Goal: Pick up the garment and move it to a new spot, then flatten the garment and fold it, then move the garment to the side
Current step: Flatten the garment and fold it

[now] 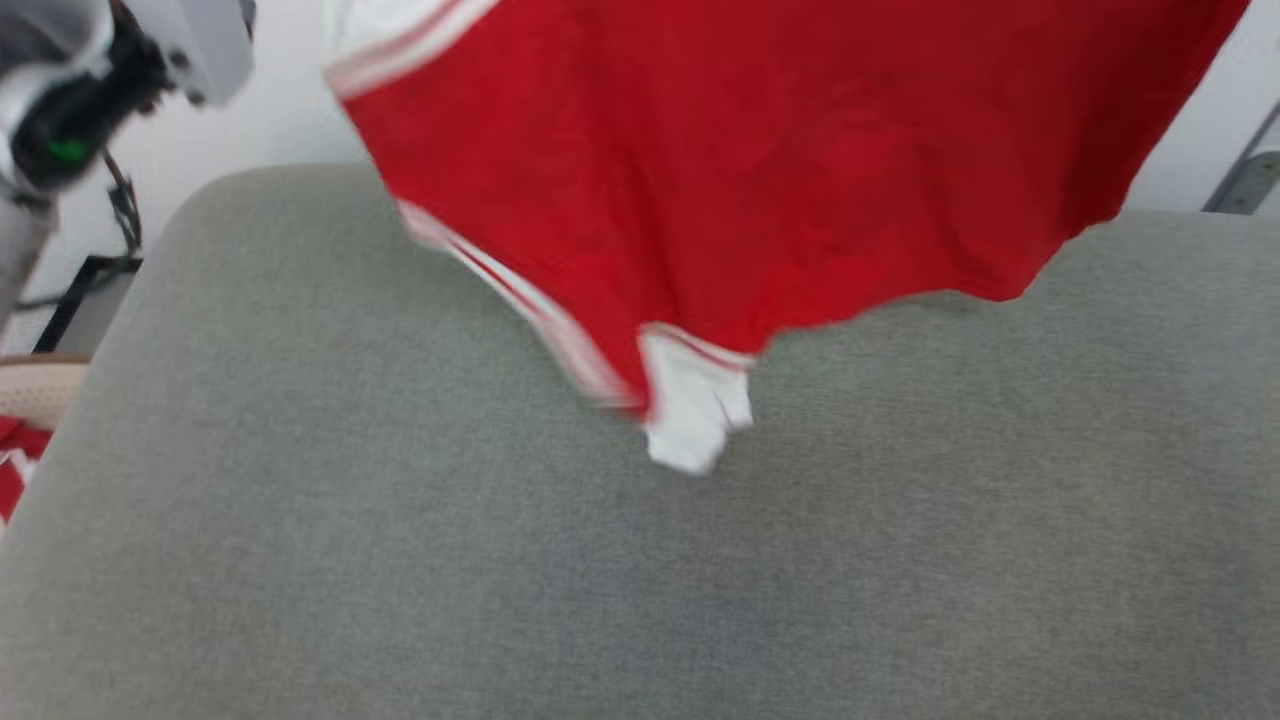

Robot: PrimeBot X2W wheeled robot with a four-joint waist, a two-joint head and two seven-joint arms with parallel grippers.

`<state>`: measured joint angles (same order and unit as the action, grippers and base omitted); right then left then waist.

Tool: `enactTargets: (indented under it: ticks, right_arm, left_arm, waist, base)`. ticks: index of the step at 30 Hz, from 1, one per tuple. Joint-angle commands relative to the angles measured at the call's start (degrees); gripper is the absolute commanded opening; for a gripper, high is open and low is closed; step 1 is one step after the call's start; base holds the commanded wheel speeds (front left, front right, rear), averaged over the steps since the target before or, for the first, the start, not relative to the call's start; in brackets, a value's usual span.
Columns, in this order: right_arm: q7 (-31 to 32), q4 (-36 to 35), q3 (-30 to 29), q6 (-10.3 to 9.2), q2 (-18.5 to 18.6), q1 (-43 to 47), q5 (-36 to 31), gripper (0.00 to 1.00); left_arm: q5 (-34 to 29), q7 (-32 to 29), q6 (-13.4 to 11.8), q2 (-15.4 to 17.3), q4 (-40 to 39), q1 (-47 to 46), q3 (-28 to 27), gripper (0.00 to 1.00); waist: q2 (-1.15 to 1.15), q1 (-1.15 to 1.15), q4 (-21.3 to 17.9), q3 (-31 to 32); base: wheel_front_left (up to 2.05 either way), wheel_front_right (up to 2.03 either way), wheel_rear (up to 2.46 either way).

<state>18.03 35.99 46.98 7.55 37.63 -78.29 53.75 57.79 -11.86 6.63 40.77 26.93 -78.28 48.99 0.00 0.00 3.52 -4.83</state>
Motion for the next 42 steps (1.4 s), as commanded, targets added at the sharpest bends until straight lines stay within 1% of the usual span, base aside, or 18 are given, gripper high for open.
enactTargets:
  ticks: [1, 7, 11, 15, 18, 20, 22, 25, 26, 28, 32, 35, 39, 42]
  right_arm:
    - [-0.7, -0.07, -0.66, -0.13, 0.18, -0.74, 0.47, 0.0]
    - [-0.69, -0.42, -2.37, -0.13, -0.12, -0.51, 1.02, 0.0]
    - [-0.04, -0.9, -3.86, -0.13, 0.37, -0.71, 1.27, 0.0]
    - [0.29, -1.08, -5.84, -0.13, 0.98, -1.72, 0.63, 0.0]
    - [-0.48, -0.41, -7.58, -0.13, 0.69, -3.16, -0.87, 0.0]
    - [-1.6, 0.42, -8.96, -0.13, -0.27, -4.29, -2.17, 0.0]
    - [-3.39, 1.72, -10.32, -0.13, -1.36, -5.96, -4.42, 0.0]
    - [-7.47, 4.65, -12.1, -0.13, -3.98, -8.49, -8.55, 0.0]
    - [-7.47, 4.65, -12.1, -0.13, -3.98, -8.49, -8.55, 0.0]
    - [-10.82, 6.8, -13.44, -0.13, -5.97, -10.8, -11.47, 0.0]
    - [-20.37, 11.54, -16.43, -0.13, -9.93, -15.41, -18.4, 0.0]
    - [-26.93, 15.14, -18.17, -0.13, -12.01, -18.42, -23.77, 0.0]
    - [-30.88, 18.91, -18.51, -0.13, -13.53, -21.42, -30.77, 0.0]
    - [-31.8, 21.55, -18.57, -0.13, -14.57, -20.81, -33.43, 0.0]
  left_arm:
    - [-0.61, 0.13, 0.25, -0.27, 1.23, -1.59, 0.13, 0.0]
    - [-1.24, -0.5, 0.76, -1.57, 5.16, -5.74, 1.71, 0.0]
    - [-2.09, -0.29, 0.8, -2.2, 6.33, -8.4, 3.55, 0.0]
    - [-3.12, 0.85, 0.78, -2.82, 6.95, -11.89, 5.6, 0.0]
    - [-4.66, 2.6, 0.71, -3.61, 8.8, -15.11, 6.9, 0.0]
    - [-6.33, 4.17, 0.69, -4.05, 10.41, -17.78, 7.67, 0.0]
    - [-8.01, 5.47, 0.69, -4.69, 12.54, -20.62, 8.39, 0.0]
    - [-10.87, 8.99, 0.55, -6.12, 16.7, -25.52, 8.5, 0.0]
    - [-10.87, 8.99, 0.55, -6.12, 16.7, -25.52, 8.5, 0.0]
    - [-12.4, 11.04, -0.05, -7.19, 19.55, -29.15, 8.29, 0.0]
    - [-15.87, 16.66, -2.16, -9.48, 24.45, -36.58, 7.74, 0.0]
    - [-17.47, 21.78, -3.19, -11.19, 26.94, -41.08, 7.07, 0.0]
    - [-18.1, 25.47, -1.97, -13.14, 28.64, -44.4, 6.66, 0.0]
    - [-18.09, 26.55, -1.14, -14.22, 29.49, -43.54, 6.37, 0.0]
  waist:
    - [0.0, 0.0, -0.98, 0.88]
    - [0.0, 0.0, -1.95, 1.14]
    - [0.0, 0.0, -2.07, -0.22]
    - [0.0, 0.0, -1.93, -3.88]
    - [0.0, 0.0, -2.02, -7.85]
    - [0.0, 0.0, -2.43, -10.96]
    - [0.0, 0.0, -2.97, -14.31]
    - [0.0, 0.0, -3.75, -18.94]
    - [0.0, 0.0, -3.75, -18.94]
    - [0.0, 0.0, -4.39, -22.06]
    - [0.0, 0.0, -5.03, -27.2]
    - [0.0, 0.0, -4.88, -30.48]
    - [0.0, 0.0, -4.05, -34.62]
    - [0.0, 0.0, -3.13, -37.03]
  base:
    - [0.0, 0.0, 0.0]
    - [0.0, 0.0, 0.0]
    - [0.0, 0.0, 0.0]
    - [0.0, 0.0, 0.0]
    - [0.0, 0.0, 0.0]
    - [0.0, 0.0, 0.0]
    - [0.0, 0.0, 0.0]
    - [0.0, 0.0, 0.0]
    - [0.0, 0.0, 0.0]
    - [0.0, 0.0, 0.0]
    - [0.0, 0.0, 0.0]
    - [0.0, 0.0, 0.0]
    - [0.0, 0.0, 0.0]
    - [0.0, 0.0, 0.0]
